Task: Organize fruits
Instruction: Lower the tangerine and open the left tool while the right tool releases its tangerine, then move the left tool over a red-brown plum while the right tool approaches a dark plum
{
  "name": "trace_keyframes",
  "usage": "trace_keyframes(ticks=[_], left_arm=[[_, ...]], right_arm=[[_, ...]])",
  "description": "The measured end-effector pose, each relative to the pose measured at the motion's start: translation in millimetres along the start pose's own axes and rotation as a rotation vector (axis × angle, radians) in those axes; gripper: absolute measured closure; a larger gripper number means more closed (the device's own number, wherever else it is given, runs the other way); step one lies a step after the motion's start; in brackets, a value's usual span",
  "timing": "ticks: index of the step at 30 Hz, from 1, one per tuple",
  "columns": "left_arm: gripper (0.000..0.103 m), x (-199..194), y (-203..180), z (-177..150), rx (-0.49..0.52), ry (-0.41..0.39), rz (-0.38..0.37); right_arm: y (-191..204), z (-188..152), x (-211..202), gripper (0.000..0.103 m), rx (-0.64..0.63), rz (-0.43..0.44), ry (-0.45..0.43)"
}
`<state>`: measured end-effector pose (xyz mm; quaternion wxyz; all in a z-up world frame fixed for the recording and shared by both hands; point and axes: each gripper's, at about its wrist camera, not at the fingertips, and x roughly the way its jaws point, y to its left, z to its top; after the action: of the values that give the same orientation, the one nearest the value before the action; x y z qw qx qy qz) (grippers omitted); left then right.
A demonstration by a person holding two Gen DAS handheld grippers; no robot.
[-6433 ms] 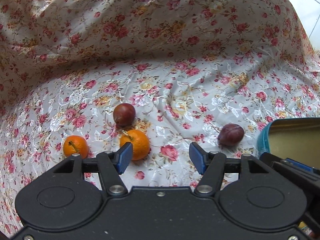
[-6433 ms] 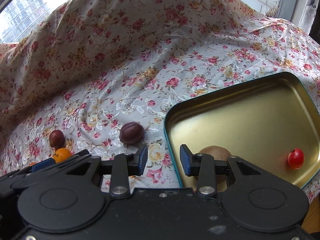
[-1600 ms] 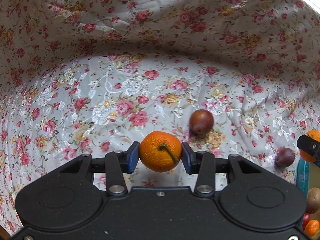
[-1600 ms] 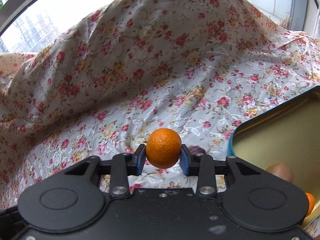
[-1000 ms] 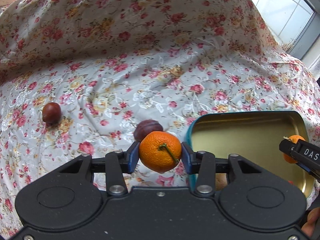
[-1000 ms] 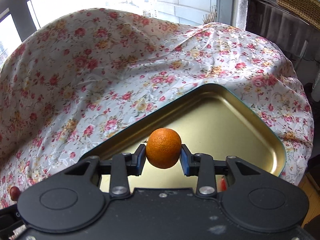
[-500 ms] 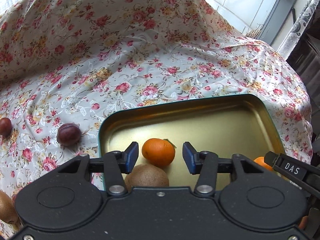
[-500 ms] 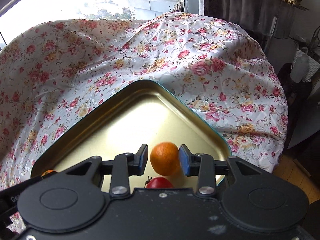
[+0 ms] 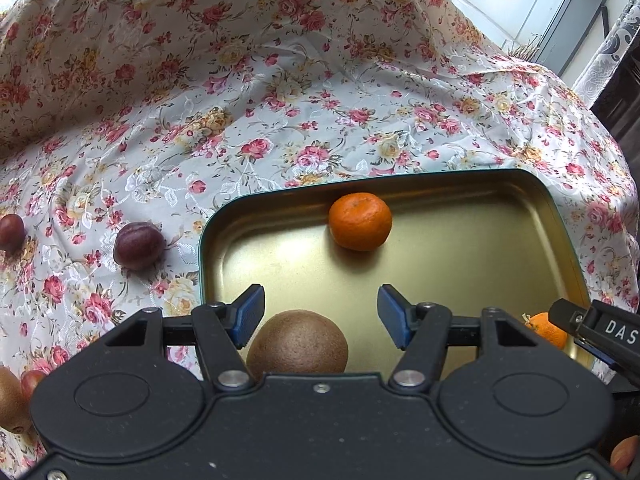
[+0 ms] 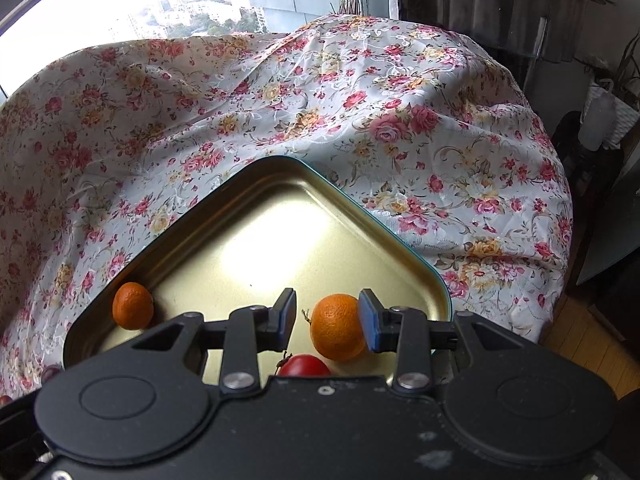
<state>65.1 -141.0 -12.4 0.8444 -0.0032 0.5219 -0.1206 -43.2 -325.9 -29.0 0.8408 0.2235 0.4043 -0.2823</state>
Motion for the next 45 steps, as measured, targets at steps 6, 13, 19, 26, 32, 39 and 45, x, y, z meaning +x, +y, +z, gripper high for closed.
trace_keyframes(ticks=[6,13,19,26,32,39,45], left_arm=[[0.038,-1,3,0,0.011,0.000,0.031],[0.038,-6,12,1,0.021,-0.007,0.036],[0.037,-8,23,1,0.032,-0.003,0.049],[0.031,-10,48,4,0.013,0.016,0.069],[0.031,-14,73,9,-0.020,0.029,0.083],[0.031,-25,114,16,-0.111,-0.013,0.122],[0.031,-33,164,20,-0.236,-0.047,0.188]], right_arm=[[5,-1,0,0.065,-0.018,-0.015,0.004],[15,-1,-1,0.065,-0.031,-0.014,0.015],[34,-5,-1,0.065,-0.059,-0.016,0.032],[59,-11,1,0.065,-0.089,-0.012,0.073],[85,-17,1,0.065,-0.127,-0.014,0.090],[131,-27,-10,0.066,-0.263,-0.093,0.038],[176,-45,-14,0.068,-0.445,-0.196,0.002]])
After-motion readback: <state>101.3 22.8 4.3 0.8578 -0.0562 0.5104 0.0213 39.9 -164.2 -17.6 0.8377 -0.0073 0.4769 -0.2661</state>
